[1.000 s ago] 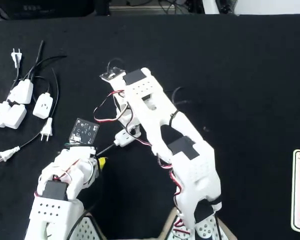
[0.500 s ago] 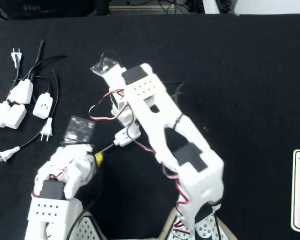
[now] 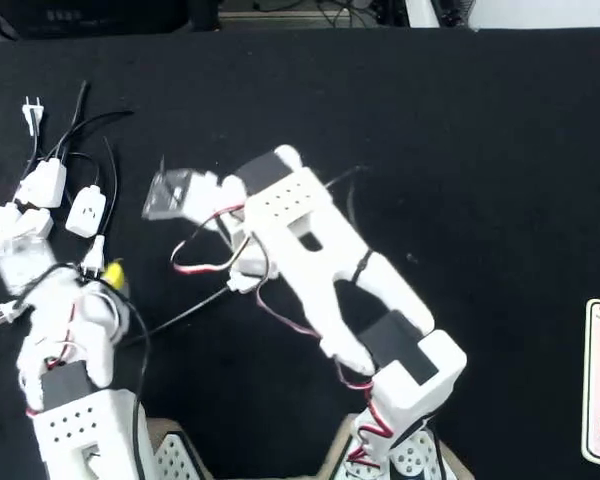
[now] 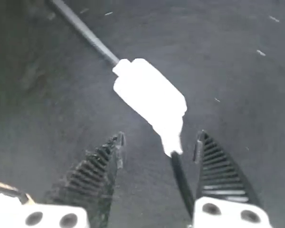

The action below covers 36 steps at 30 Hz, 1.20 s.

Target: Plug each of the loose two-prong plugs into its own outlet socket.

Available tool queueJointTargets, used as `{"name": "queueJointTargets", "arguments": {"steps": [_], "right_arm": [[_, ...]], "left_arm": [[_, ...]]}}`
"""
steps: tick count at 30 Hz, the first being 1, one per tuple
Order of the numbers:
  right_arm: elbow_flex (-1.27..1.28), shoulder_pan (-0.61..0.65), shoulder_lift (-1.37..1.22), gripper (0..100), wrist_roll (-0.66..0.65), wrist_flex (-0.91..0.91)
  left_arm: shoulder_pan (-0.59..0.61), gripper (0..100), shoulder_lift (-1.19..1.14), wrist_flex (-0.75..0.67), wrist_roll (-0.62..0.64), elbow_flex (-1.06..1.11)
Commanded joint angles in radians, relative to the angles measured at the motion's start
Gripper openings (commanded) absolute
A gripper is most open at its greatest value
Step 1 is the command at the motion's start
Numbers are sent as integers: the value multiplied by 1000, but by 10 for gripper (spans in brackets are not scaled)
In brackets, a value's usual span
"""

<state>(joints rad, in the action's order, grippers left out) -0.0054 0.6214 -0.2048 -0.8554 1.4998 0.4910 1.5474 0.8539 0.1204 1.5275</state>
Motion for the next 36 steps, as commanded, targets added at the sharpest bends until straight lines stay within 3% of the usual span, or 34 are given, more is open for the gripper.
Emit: {"name": "queueJointTargets", "arguments": {"steps": [1, 7, 23, 26, 29, 36], "right_arm": [[51, 34, 27, 225, -72, -63], [168, 21, -36, 222, -206, -189], [229, -12, -101, 221, -278, -252], [222, -26, -97, 165, -278, -255], [217, -54, -93, 5, -272, -301], [51, -270, -42, 10, -31, -308]], "left_arm": [[58, 230, -2, -14, 48, -67], [65, 230, -2, -14, 52, -68], [48, 230, -2, -14, 49, -68], [45, 230, -2, -14, 49, -67], [45, 230, -2, -14, 49, -67], [45, 230, -2, -14, 49, -67]]}}
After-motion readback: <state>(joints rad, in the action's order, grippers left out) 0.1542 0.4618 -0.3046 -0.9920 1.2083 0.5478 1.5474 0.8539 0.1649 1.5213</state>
